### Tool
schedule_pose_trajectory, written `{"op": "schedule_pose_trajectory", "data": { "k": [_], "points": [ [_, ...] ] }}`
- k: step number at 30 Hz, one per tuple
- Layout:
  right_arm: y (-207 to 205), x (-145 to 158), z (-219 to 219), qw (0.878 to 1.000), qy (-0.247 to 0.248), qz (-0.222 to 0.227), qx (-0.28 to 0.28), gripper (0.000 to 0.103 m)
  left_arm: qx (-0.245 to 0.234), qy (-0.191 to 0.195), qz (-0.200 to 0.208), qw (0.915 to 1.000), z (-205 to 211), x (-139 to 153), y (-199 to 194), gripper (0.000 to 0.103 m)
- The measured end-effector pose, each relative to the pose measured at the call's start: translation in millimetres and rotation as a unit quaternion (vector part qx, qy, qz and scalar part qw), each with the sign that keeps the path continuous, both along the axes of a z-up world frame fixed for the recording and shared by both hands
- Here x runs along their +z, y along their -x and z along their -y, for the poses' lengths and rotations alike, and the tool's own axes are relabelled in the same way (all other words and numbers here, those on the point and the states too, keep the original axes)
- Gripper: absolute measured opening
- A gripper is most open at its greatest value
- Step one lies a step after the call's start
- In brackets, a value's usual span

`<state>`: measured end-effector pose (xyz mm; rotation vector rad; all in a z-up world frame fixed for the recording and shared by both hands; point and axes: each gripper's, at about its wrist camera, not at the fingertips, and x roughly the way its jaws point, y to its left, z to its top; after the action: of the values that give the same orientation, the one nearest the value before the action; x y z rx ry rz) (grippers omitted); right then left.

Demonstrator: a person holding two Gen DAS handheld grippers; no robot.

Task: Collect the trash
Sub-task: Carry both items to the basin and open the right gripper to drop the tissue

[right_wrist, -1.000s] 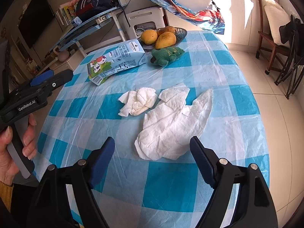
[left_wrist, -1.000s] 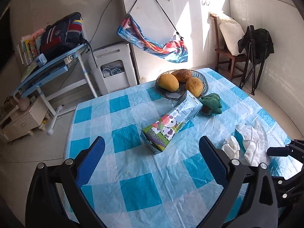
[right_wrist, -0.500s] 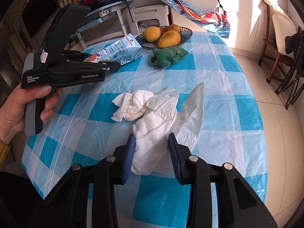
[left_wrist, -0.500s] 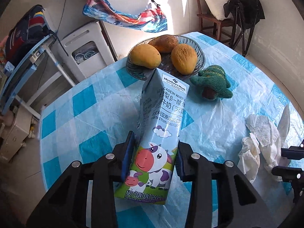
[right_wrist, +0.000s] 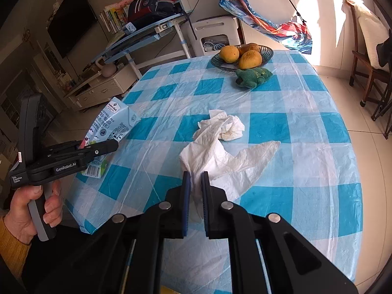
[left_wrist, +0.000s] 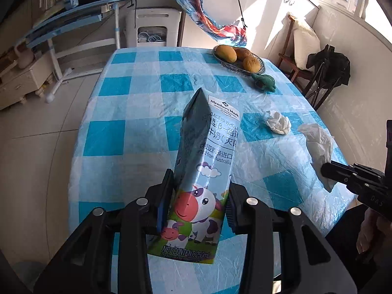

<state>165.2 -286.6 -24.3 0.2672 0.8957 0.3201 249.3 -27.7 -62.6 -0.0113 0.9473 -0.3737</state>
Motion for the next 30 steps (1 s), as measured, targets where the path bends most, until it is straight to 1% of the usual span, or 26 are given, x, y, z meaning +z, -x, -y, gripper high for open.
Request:
{"op": "schedule_pose_trajectory", "data": {
  "k": [2, 5, 8, 10, 15, 19, 21, 22, 23, 24, 25, 26, 30],
  "points": [
    [15.5, -0.1, -6.5, 1.000, -0.021, 0.007, 0.011, 0.010, 0.011, 0.010, 0.001, 0.9999, -10.7, 0.8, 23.1, 0.036],
    [42.2, 1.9, -23.6, 0.998, -0.038, 0.016, 0.037, 0.010, 0.020, 0.018, 0.003, 0.9996, -21.8, 0.5, 54.8, 0.036],
    [70.0, 0.4, -44.4, 0.997, -0.038, 0.014, 0.071, 0.010, 0.027, 0.026, 0.005, 0.9993, -31.1, 0.6, 81.6, 0.036],
    [86.0, -4.8, -57.1, 0.995, -0.038, 0.004, 0.094, 0.010, 0.031, 0.030, 0.009, 0.9990, -36.1, 2.0, 96.6, 0.036],
    [116.8, -22.1, -91.8, 0.988, -0.016, -0.029, 0.149, 0.010, 0.038, 0.038, 0.017, 0.9984, -46.0, 4.6, 124.6, 0.036],
    [127.9, -37.4, -117.6, 0.981, 0.017, -0.056, 0.186, 0.010, 0.043, 0.041, 0.020, 0.9980, -51.3, 3.7, 147.7, 0.036],
    [129.0, -50.6, -128.4, 0.975, 0.035, -0.082, 0.205, 0.010, 0.049, 0.041, 0.021, 0.9977, -53.6, 3.2, 158.8, 0.036],
    [128.8, -56.6, -132.1, 0.973, 0.049, -0.090, 0.208, 0.012, 0.051, 0.042, 0.021, 0.9976, -54.5, 2.2, 164.4, 0.036],
    [127.9, -61.8, -134.3, 0.971, 0.059, -0.098, 0.208, 0.017, 0.052, 0.043, 0.019, 0.9975, -54.9, 1.2, 169.2, 0.036],
    [126.2, -65.3, -134.4, 0.971, 0.060, -0.104, 0.206, 0.024, 0.053, 0.041, 0.019, 0.9976, -54.5, -0.4, 175.1, 0.036],
    [124.9, -66.0, -133.0, 0.973, 0.058, -0.103, 0.199, 0.040, 0.052, 0.039, 0.018, 0.9977, -53.8, -1.6, 179.5, 0.036],
    [123.6, -64.7, -130.7, 0.975, 0.055, -0.099, 0.194, 0.043, 0.051, 0.037, 0.017, 0.9979, -53.0, -2.9, 183.5, 0.036],
    [121.9, -51.7, -116.6, 0.984, 0.038, -0.070, 0.160, 0.045, 0.044, 0.025, 0.009, 0.9987, -46.4, -9.0, 198.6, 0.036]
  ]
}}
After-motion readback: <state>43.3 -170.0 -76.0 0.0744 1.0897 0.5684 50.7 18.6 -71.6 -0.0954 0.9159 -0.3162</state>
